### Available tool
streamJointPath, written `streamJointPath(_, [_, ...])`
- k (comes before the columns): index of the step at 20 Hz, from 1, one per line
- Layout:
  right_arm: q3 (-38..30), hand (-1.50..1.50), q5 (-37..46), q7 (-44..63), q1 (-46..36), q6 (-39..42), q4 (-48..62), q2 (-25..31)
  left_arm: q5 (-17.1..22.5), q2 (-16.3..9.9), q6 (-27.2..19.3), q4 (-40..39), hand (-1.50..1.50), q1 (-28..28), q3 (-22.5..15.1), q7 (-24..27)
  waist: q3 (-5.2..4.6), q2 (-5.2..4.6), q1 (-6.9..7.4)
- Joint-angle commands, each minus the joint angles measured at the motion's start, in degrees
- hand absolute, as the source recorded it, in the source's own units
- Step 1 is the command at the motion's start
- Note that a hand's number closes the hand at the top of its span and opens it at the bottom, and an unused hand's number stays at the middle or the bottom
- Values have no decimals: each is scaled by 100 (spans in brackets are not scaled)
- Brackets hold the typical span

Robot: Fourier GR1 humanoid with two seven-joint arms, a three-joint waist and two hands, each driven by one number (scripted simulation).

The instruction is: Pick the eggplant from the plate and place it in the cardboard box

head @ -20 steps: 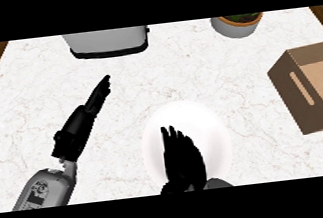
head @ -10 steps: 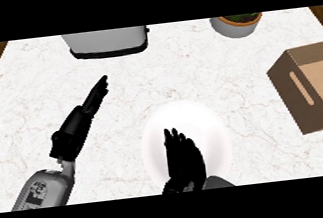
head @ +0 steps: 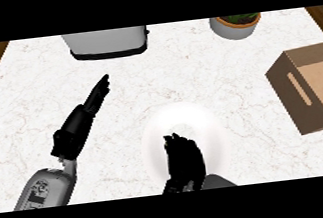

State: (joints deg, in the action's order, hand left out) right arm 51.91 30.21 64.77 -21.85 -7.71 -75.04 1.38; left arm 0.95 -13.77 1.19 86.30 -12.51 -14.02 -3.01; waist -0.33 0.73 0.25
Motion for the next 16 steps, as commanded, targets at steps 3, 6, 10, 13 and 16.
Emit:
streamJointPath(3, [91, 150, -9, 170, 99, -129, 495, -130, -74, 204, 19, -112, 0, 19, 58, 55, 32, -79, 1])
streamJointPath(6, [282, 150, 210, 440, -112, -206, 487, -130, -188, 151, -45, 229, 0, 39, 69, -279, 33, -73, 33])
streamJointPath(10, [567, 150, 458, -2396, 719, 178, -1145, 2674, -60, 39, -24, 132, 0, 114, 218, -212, 41, -6, -301])
streamJointPath(13, [687, 150, 796, -3495, 689, -142, -1407, 3636, -41, 8, -63, 159, 0, 181, 297, -153, 53, 37, -359])
streamJointPath(16, [412, 150, 904, -4483, 943, -795, -1722, 4768, -29, -10, -59, 152, 0, 325, 305, -161, 56, 36, -463])
